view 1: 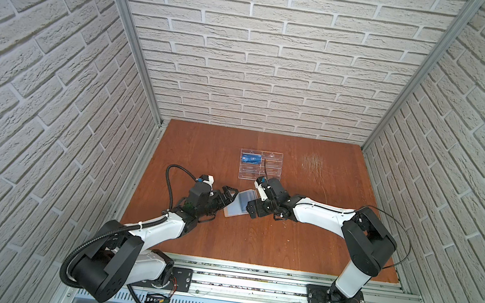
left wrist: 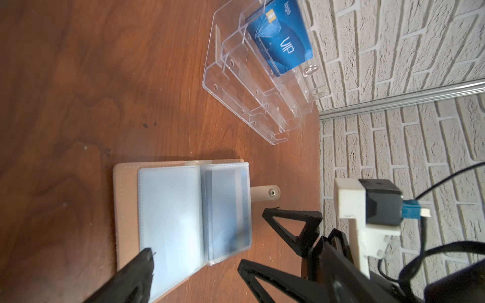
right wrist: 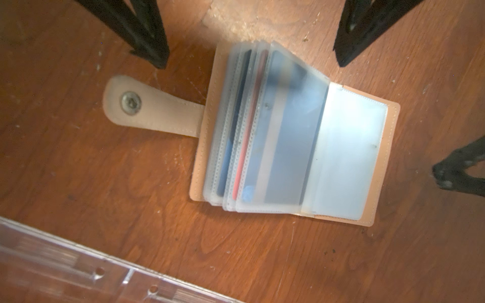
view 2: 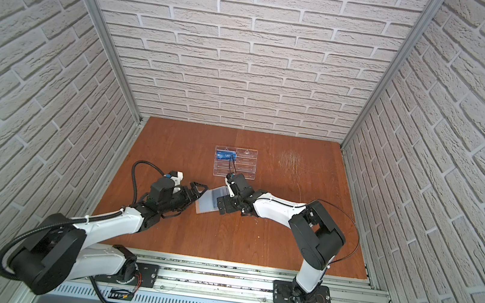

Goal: Take the credit cards out of the card holder
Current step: Flip over the card slot in the card holder, then reset both arms

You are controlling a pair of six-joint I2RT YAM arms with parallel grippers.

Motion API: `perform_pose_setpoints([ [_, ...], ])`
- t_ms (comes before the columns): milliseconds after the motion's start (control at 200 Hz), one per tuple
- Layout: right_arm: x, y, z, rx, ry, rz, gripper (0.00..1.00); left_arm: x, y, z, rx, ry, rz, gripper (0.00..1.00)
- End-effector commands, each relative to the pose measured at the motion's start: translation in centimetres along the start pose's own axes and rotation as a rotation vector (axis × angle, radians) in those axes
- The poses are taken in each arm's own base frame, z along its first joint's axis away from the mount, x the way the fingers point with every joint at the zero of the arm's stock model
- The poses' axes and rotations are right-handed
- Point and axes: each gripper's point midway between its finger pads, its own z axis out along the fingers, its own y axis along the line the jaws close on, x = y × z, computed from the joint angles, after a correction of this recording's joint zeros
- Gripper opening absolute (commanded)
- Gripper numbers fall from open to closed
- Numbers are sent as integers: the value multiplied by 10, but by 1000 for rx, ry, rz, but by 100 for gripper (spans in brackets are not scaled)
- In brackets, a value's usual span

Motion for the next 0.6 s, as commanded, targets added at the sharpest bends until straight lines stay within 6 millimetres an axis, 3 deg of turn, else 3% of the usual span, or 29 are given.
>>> perform_pose_setpoints([
  [0, -12, -15, -16, 83, -49, -2, 100, -2, 13, -7, -43, -8, 17, 98],
  [150, -13, -27, -25, 112, -66, 14, 99, -9, 18, -22, -89, -28, 58, 98],
  [275, -17, -50, -42, 219, -96, 23, 100, -36, 35, -57, -258, -150, 171, 98],
  [420, -21, -105, -76, 455, -173, 83, 100, -85, 44, -112, -466, -415, 342, 98],
  [590, -17, -171, -132, 780, -254, 180, 100, -137, 62, -170, -768, -674, 505, 98],
])
